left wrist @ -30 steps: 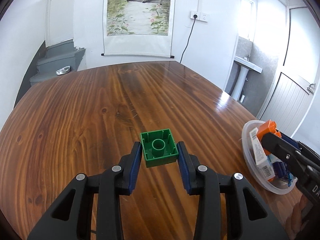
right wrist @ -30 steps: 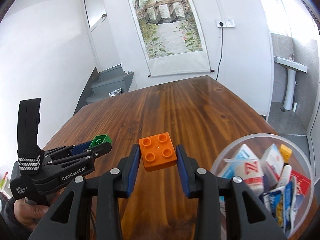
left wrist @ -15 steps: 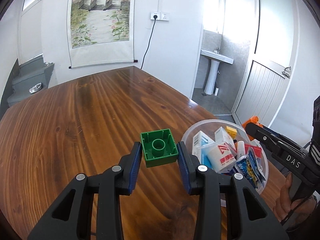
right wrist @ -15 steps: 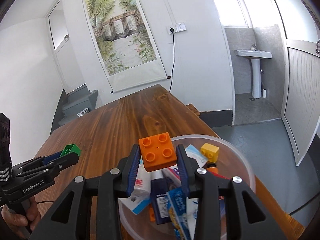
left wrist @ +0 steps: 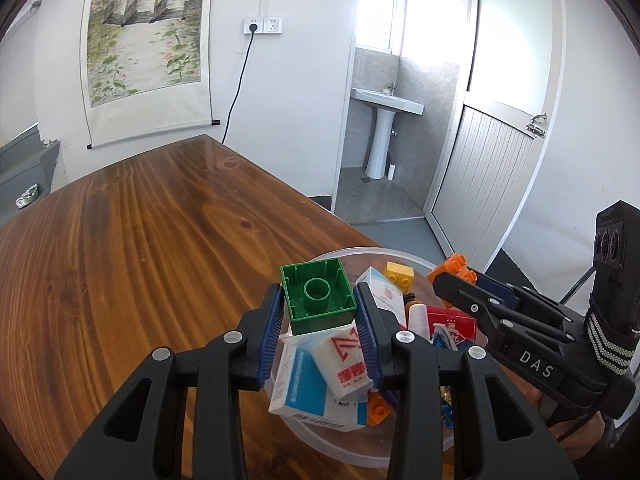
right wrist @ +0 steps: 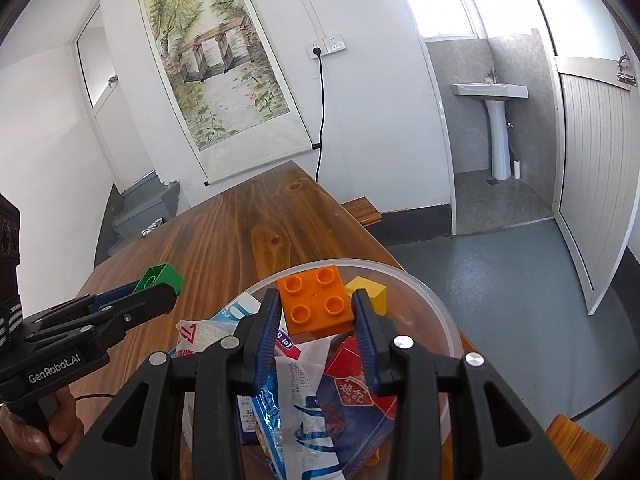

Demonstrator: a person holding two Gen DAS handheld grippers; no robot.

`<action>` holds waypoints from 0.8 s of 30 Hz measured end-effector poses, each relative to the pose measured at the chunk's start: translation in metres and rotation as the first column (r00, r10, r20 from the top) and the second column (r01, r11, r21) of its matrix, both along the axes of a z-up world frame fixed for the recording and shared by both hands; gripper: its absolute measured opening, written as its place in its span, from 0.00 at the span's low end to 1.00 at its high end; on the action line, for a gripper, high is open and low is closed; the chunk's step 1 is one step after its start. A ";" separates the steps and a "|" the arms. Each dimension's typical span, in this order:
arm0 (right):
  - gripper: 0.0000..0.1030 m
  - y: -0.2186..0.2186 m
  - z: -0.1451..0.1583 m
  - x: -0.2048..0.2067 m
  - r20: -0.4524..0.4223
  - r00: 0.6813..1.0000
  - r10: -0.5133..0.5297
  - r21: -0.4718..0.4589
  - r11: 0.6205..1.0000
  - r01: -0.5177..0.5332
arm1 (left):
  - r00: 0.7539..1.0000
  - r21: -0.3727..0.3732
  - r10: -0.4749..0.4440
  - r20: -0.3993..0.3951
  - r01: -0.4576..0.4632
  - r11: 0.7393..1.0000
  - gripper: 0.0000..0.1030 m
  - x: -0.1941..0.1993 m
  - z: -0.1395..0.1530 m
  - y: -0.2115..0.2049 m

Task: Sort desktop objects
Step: 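Carry green brick in left gripper and orange brick in right gripper to bowl, then open left gripper to drop green brick while right gripper releases orange brick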

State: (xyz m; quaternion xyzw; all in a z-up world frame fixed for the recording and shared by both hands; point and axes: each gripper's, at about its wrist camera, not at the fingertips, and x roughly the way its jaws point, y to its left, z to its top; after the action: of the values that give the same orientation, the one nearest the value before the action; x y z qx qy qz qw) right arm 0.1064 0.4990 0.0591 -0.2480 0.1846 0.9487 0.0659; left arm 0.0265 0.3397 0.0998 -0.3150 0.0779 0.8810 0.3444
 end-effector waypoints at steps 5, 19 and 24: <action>0.39 0.003 -0.006 -0.003 0.016 1.000 0.020 -0.001 1.000 -0.020 | 0.999 -0.003 -0.034 0.017 0.034 0.999 0.38 -0.009 -0.004 0.021; 0.40 0.006 -0.019 -0.002 0.051 0.998 0.043 -0.028 0.999 -0.041 | 1.000 0.012 -0.012 0.016 0.012 1.000 0.66 -0.009 -0.003 0.014; 0.40 0.002 -0.013 0.003 0.041 0.998 0.045 -0.023 0.999 -0.044 | 0.999 -0.018 0.031 -0.029 -0.032 0.999 0.66 0.000 0.002 0.001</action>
State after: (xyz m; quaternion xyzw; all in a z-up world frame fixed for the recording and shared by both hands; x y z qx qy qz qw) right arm 0.1097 0.5011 0.0459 -0.2725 0.1880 0.9425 0.0457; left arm 0.0268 0.3412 0.1021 -0.3066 0.0862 0.8900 0.3263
